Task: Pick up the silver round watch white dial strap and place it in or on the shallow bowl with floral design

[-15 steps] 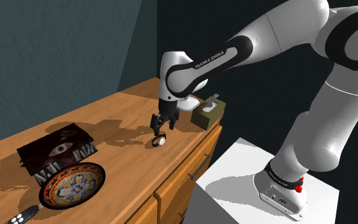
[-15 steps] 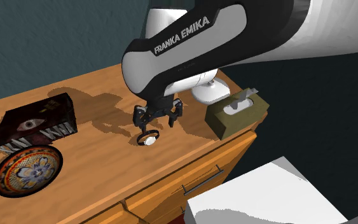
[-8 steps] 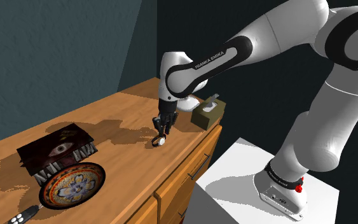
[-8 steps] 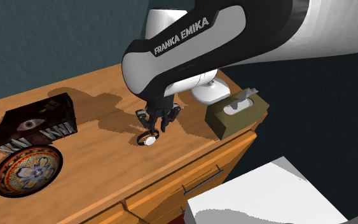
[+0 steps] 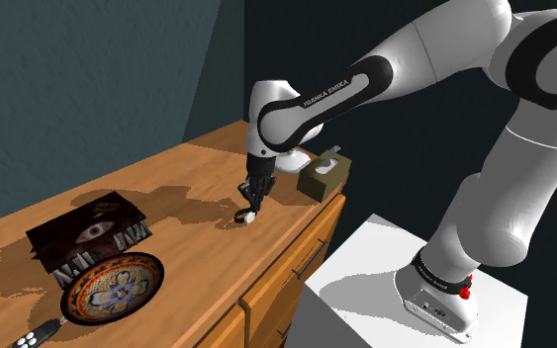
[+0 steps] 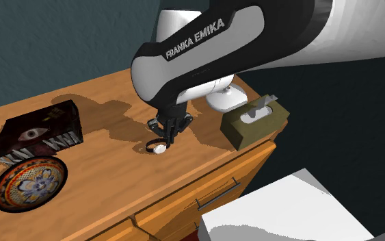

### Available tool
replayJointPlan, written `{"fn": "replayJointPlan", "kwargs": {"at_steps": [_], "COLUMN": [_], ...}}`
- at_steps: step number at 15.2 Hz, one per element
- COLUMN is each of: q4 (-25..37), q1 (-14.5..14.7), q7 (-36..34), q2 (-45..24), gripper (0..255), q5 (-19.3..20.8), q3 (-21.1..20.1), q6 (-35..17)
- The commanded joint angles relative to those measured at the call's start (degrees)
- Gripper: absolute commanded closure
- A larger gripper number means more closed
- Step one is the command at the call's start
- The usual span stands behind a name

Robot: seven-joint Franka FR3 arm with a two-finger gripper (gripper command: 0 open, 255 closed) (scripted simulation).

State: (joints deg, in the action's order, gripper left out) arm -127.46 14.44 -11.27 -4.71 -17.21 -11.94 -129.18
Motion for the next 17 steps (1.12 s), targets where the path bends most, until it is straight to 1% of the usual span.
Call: {"fn": "replayJointPlan", "kwargs": {"at_steps": [1, 17], "q4": [0.25, 6.13], "q1": [-0.03, -0.49], "q7": [-0.15, -2.59], "q2": [0.48, 6.56], "gripper": [255, 255], "q5": [0.05, 0.85], "q3": [0.02, 0.44], "q6": [0.72, 12.46]}}
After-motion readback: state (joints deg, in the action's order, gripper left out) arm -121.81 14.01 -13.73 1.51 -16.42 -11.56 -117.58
